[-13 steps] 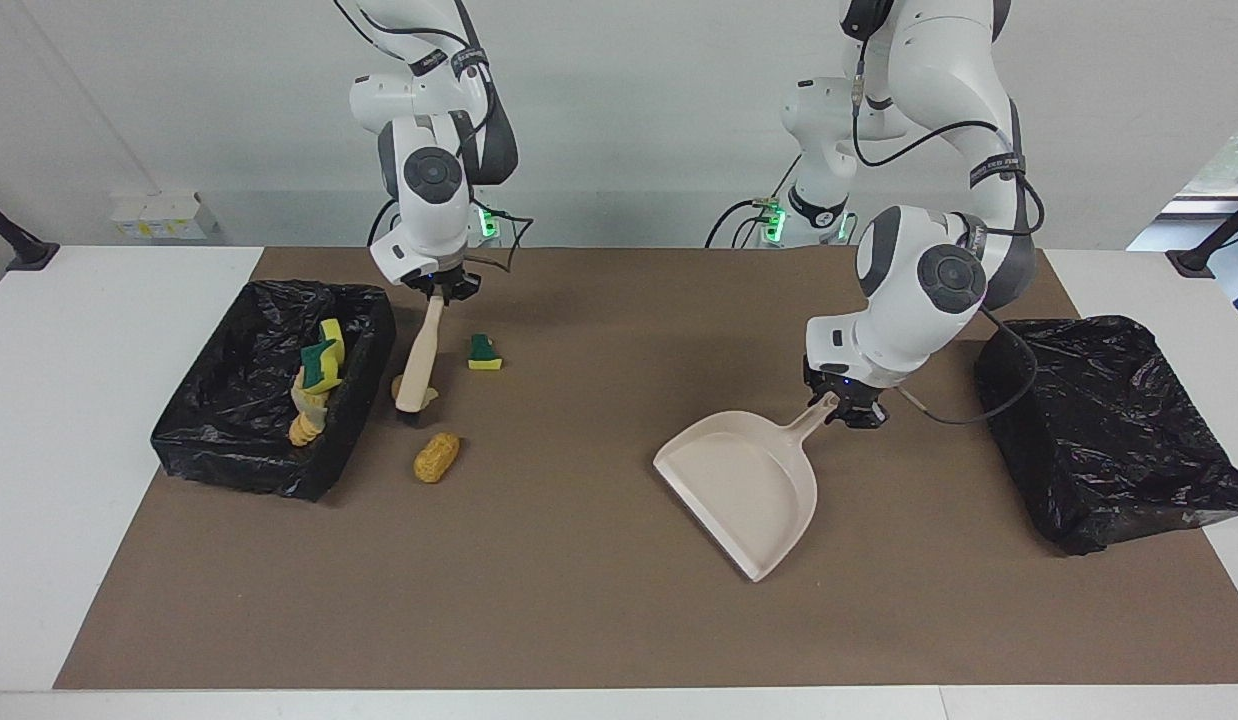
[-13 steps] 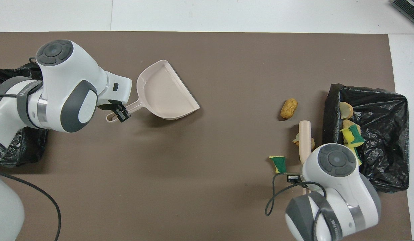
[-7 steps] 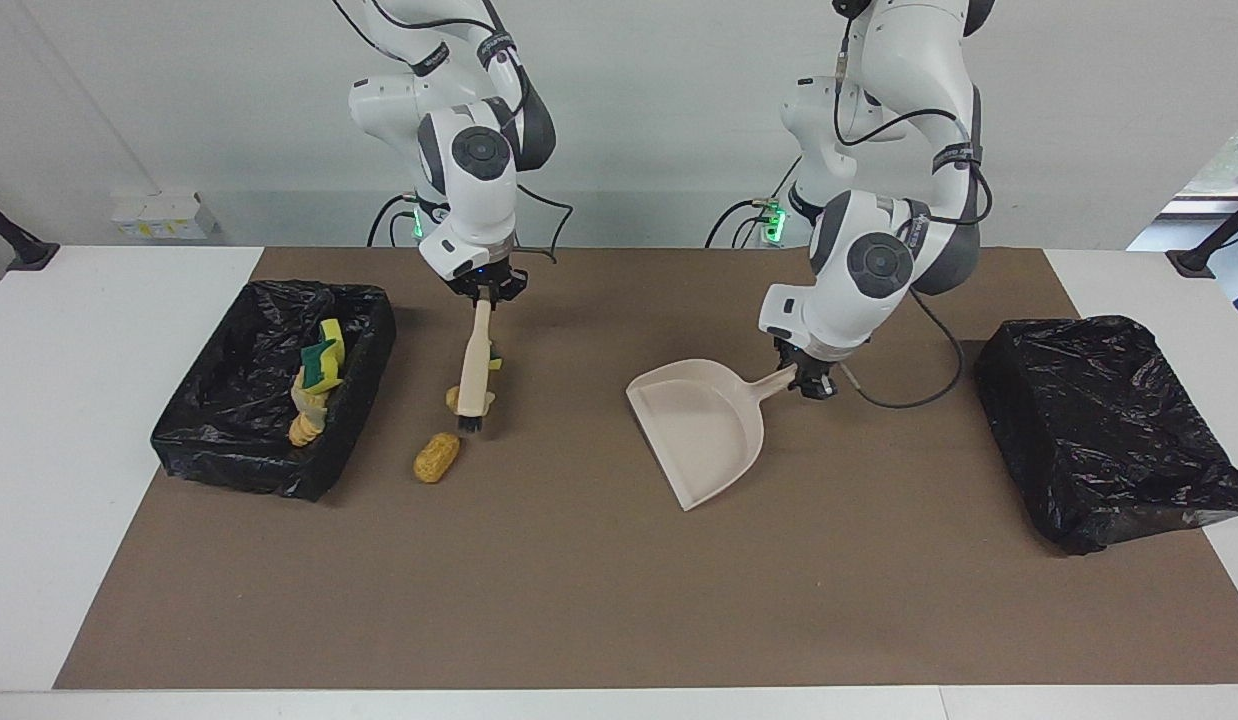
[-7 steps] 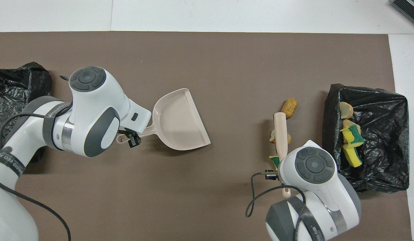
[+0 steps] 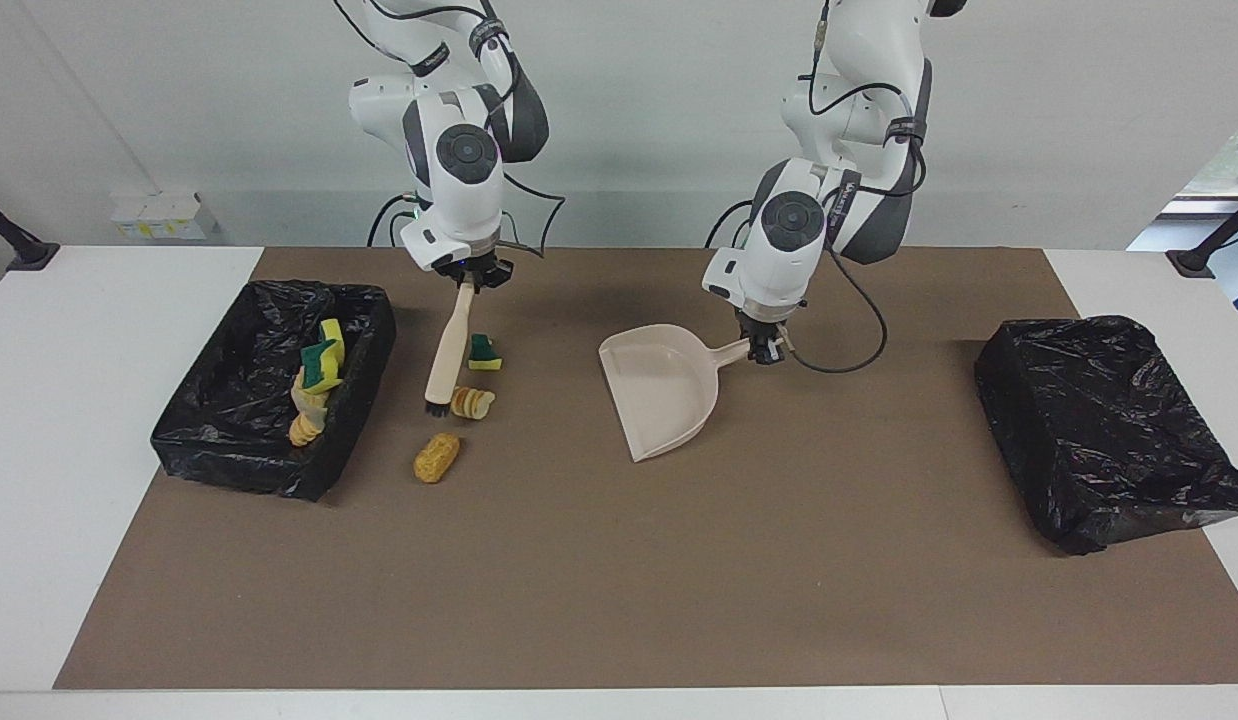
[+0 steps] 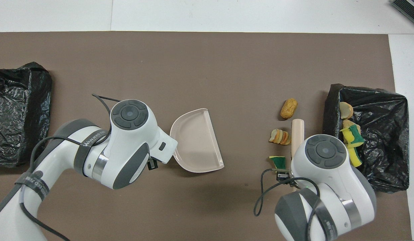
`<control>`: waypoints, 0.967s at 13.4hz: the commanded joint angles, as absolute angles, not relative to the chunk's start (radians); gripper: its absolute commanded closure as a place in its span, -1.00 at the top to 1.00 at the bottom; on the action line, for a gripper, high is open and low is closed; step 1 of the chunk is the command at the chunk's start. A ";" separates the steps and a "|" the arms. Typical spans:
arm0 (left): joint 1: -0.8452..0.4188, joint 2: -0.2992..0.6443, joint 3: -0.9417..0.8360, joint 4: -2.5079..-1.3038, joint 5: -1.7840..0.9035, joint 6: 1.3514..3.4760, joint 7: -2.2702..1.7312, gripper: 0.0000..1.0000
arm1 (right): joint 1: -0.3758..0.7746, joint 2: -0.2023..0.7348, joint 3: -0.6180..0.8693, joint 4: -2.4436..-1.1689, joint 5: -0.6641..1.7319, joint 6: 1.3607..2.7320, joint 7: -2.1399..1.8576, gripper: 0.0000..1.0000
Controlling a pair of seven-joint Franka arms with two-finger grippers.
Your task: Sweep and dump trash in bin
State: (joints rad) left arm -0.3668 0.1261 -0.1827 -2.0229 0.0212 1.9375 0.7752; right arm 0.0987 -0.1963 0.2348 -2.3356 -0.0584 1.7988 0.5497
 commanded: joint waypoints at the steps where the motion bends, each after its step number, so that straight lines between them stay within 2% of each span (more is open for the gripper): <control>1: -0.425 0.083 -0.170 -2.063 0.055 1.940 0.690 -1.00 | 0.034 -0.278 0.239 -2.430 -0.029 1.807 0.577 -1.00; 4: -0.423 0.087 -0.170 -2.063 0.055 1.971 0.686 -1.00 | 0.038 -0.261 0.245 -2.453 -0.008 1.819 0.624 -1.00; 7: -0.425 0.086 -0.172 -2.066 0.055 1.973 0.686 -1.00 | 0.051 -0.227 0.247 -2.450 0.078 1.894 0.603 -1.00; 9: -0.425 0.087 -0.172 -2.065 0.055 1.982 0.686 -1.00 | 0.119 -0.163 0.247 -2.430 0.104 1.937 0.606 -1.00; 11: -0.425 0.087 -0.172 -2.065 0.055 1.983 0.684 -1.00 | 0.161 -0.121 0.247 -2.375 0.124 1.951 0.586 -1.00; 13: -0.425 0.087 -0.172 -2.066 0.055 1.988 0.684 -1.00 | 0.204 -0.053 0.247 -2.263 0.181 1.954 0.584 -1.00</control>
